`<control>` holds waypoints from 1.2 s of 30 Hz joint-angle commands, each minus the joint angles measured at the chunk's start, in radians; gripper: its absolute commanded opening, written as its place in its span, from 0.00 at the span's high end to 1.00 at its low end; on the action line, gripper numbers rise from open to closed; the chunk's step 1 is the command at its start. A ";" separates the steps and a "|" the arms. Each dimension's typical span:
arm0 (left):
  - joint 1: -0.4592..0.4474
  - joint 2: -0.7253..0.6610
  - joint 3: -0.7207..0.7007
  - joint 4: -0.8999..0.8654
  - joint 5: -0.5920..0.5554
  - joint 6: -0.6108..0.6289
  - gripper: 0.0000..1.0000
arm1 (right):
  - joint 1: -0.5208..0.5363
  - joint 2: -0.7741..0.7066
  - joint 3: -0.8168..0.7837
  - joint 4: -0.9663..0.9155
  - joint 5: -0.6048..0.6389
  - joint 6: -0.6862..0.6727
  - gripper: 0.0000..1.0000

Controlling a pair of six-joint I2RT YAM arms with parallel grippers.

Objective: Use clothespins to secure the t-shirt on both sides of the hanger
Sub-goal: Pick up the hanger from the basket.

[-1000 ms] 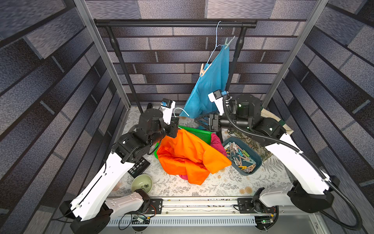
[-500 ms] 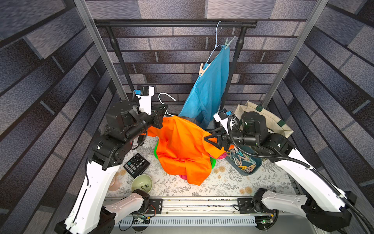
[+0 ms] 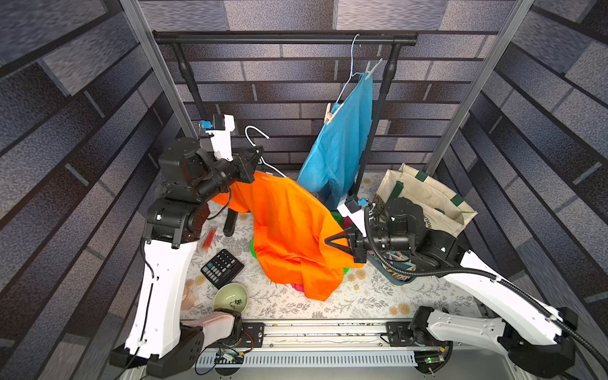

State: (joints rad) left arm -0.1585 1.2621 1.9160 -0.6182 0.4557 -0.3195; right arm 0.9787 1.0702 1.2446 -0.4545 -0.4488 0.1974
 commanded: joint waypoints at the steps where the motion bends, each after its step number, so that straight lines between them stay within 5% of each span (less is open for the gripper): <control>1: 0.049 0.087 0.149 0.109 0.118 -0.117 1.00 | 0.100 0.018 -0.003 -0.007 0.036 -0.029 1.00; 5: 0.059 0.211 0.342 0.061 0.194 -0.145 1.00 | 0.171 0.059 -0.042 0.048 0.042 0.013 1.00; 10: 0.031 0.256 0.459 0.025 0.248 -0.147 1.00 | 0.190 0.070 -0.070 0.110 0.066 0.053 0.60; 16: 0.063 0.281 0.606 0.007 0.330 -0.155 1.00 | 0.190 -0.066 0.055 -0.073 0.225 -0.093 0.42; 22: 0.198 0.268 0.635 0.233 0.399 -0.352 1.00 | 0.189 -0.221 0.084 -0.197 0.628 -0.128 0.40; 28: 0.186 0.251 0.638 0.205 0.427 -0.315 1.00 | 0.170 -0.222 0.046 -0.397 1.128 0.031 0.51; 31: 0.141 0.232 0.567 0.121 0.407 -0.223 1.00 | 0.082 -0.192 -0.005 -0.443 1.067 0.126 0.54; 36: 0.086 0.136 0.269 0.122 0.365 -0.138 1.00 | -0.212 -0.084 -0.127 -0.452 0.691 0.240 0.62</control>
State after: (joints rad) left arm -0.0509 1.4410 2.3104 -0.4908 0.8467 -0.5301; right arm 0.8619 0.9413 1.1770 -0.8326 0.3981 0.3305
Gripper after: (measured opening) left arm 0.077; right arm 0.387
